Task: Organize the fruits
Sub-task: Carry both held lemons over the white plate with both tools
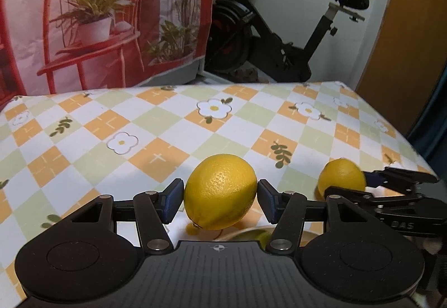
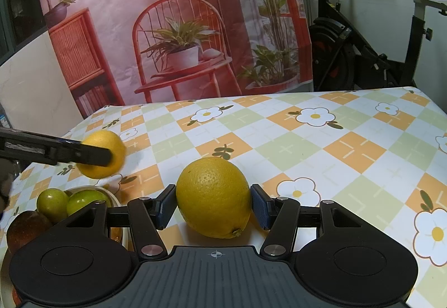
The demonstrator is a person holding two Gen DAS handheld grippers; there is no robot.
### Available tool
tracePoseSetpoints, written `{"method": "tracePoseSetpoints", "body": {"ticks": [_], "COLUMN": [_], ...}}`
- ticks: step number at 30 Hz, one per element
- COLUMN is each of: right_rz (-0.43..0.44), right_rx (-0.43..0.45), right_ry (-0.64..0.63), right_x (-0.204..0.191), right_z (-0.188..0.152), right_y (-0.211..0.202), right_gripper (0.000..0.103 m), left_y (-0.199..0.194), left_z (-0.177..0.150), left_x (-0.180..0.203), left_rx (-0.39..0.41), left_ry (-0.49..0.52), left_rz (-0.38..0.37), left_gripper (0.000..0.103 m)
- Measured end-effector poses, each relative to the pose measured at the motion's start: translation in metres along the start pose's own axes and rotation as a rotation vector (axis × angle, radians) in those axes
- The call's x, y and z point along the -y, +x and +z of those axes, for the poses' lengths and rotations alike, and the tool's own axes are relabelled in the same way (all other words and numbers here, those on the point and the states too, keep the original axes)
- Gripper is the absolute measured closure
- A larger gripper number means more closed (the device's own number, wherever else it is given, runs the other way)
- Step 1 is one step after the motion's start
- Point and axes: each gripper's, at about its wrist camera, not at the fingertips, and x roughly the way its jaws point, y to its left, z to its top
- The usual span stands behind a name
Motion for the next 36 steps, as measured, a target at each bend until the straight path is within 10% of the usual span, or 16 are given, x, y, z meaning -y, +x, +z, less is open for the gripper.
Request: {"method": "tracePoseSetpoints", "body": {"ticks": [22, 36], "right_rz": [0.079, 0.117], "right_rx": [0.037, 0.039], "right_ry": [0.012, -0.033], "right_x": [-0.049, -0.089], "right_z": [-0.008, -0.011], "right_y": [-0.070, -0.106], "right_gripper": [0.050, 0.050], "left_y": [-0.123, -0.105], "left_z": [-0.068, -0.100], "left_x": [0.023, 0.035], "left_rx": [0.053, -0.095], "left_ry": [-0.009, 0.091], "left_rz": [-0.048, -0.101], "left_gripper": [0.043, 0.042]}}
